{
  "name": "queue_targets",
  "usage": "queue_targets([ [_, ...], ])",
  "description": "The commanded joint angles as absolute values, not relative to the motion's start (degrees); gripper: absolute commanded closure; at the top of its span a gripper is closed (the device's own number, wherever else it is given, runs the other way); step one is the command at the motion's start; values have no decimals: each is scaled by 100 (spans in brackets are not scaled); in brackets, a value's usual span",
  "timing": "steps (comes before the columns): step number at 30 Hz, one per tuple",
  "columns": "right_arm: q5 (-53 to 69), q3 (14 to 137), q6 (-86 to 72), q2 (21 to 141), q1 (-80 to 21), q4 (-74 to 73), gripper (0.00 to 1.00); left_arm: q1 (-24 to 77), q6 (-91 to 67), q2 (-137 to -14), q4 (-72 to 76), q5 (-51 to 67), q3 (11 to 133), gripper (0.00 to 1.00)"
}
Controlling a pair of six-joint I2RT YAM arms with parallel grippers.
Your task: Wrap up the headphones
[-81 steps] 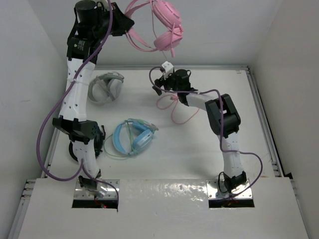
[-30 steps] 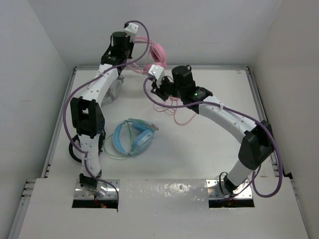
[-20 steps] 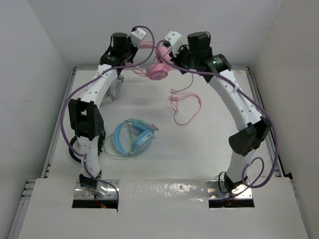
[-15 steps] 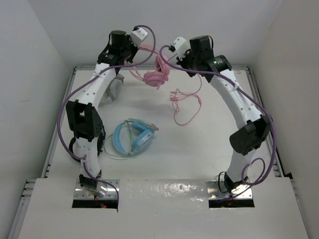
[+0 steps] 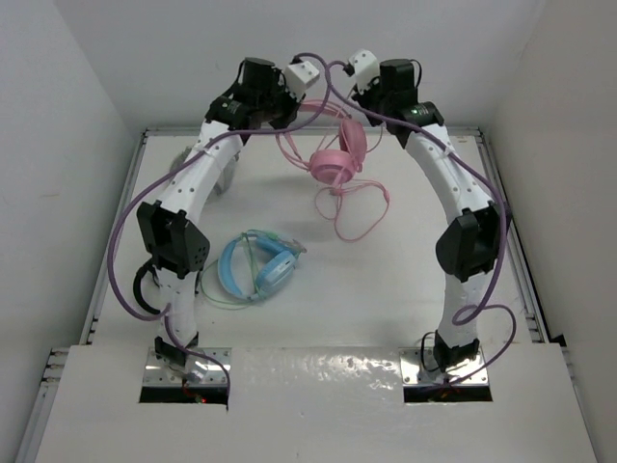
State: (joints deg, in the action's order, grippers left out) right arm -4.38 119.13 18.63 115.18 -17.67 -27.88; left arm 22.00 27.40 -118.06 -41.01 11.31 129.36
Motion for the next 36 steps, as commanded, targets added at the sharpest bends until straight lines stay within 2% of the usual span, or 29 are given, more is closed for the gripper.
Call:
queue_targets([
  [1, -283, 11516, 1021, 11391, -1301, -1688, 100, 2109, 2330, -11496, -4728, 1678, 13455, 100],
  [6, 982, 10548, 352, 11031, -1064, -976, 100, 2109, 1715, -11294, -4983, 2178, 13570, 100],
  [7, 1559, 10373, 212, 11013, -1063, -906, 87, 2109, 1592, -11259, -5009, 2423, 13553, 100],
  [10, 2833, 9811, -523, 10960, -1072, -249, 38, 2109, 942, -11154, -4922, 3004, 13526, 100],
  [13, 3278, 8704, -1725, 10855, -1081, 1489, 27, 2109, 318, -11031, -4571, 3427, 13518, 100],
  [14, 3287, 8431, -2114, 10854, -1090, 2530, 24, 2109, 64, -11004, -4475, 3471, 13552, 100],
  [17, 3375, 7587, -3399, 10995, -1134, 4412, 24, 2101, -525, -11004, -4140, 3612, 13719, 100],
  [20, 2947, 7111, -4007, 11162, -1230, 5349, 24, 1996, -903, -11004, -3973, 3604, 13965, 100],
  [26, 2295, 7382, -3385, 11645, -1467, 4817, 24, 1732, -1554, -11153, -3420, 3595, 14510, 100],
  [33, 2321, 7567, -2339, 12067, -1845, 4219, 24, 1442, -2073, -11303, -2892, 3481, 14730, 100],
  [36, 1733, 7567, -1936, 12243, -2038, 4061, 23, 1336, -2162, -11320, -2699, 3568, 14739, 100],
])
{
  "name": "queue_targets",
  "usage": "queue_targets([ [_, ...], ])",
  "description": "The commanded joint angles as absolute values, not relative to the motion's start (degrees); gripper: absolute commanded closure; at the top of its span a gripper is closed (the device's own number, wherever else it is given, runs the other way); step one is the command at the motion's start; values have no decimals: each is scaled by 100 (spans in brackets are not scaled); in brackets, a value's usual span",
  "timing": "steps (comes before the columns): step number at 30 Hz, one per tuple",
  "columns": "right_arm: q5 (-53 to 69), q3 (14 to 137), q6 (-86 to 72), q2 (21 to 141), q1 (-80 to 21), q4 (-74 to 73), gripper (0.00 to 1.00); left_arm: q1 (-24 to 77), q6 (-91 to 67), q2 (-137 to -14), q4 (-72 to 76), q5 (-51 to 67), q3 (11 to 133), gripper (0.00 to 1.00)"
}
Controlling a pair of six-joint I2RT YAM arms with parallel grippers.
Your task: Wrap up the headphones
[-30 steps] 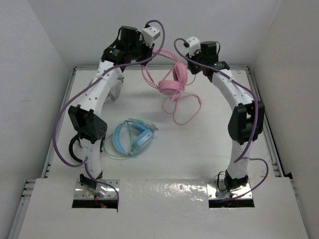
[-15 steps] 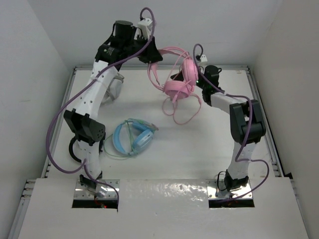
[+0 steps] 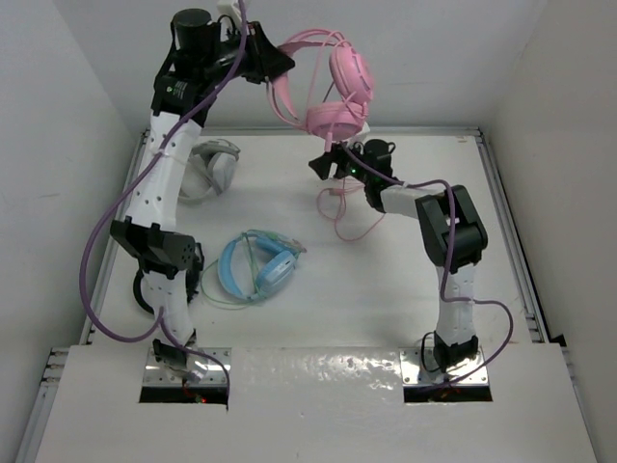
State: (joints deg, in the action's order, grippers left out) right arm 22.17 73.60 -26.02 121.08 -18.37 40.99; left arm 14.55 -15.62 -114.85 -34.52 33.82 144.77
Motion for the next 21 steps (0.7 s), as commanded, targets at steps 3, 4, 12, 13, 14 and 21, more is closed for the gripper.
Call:
queue_targets([
  [3, 1021, 7672, -1662, 12445, -2118, 3859, 25, 1222, -2118, -11276, -2646, 3560, 14739, 100],
  [4, 976, 7725, -1652, 12489, -2118, 3676, 28, 1117, -2205, -11259, -2637, 3525, 14739, 100],
  [12, 1001, 7515, -1662, 12393, -2556, 3323, 100, 502, -3251, -11373, -2725, 2665, 14572, 100],
  [13, 1132, 7523, -1565, 12323, -2636, 3113, 100, 423, -3287, -11390, -2759, 2524, 14572, 100],
  [14, 1264, 7532, -1477, 12261, -2724, 2998, 100, 404, -3217, -11434, -2829, 2122, 14590, 100],
  [21, 2521, 7549, -564, 11672, -3435, 1385, 100, 202, -2166, -11751, -2603, 151, 14704, 100],
])
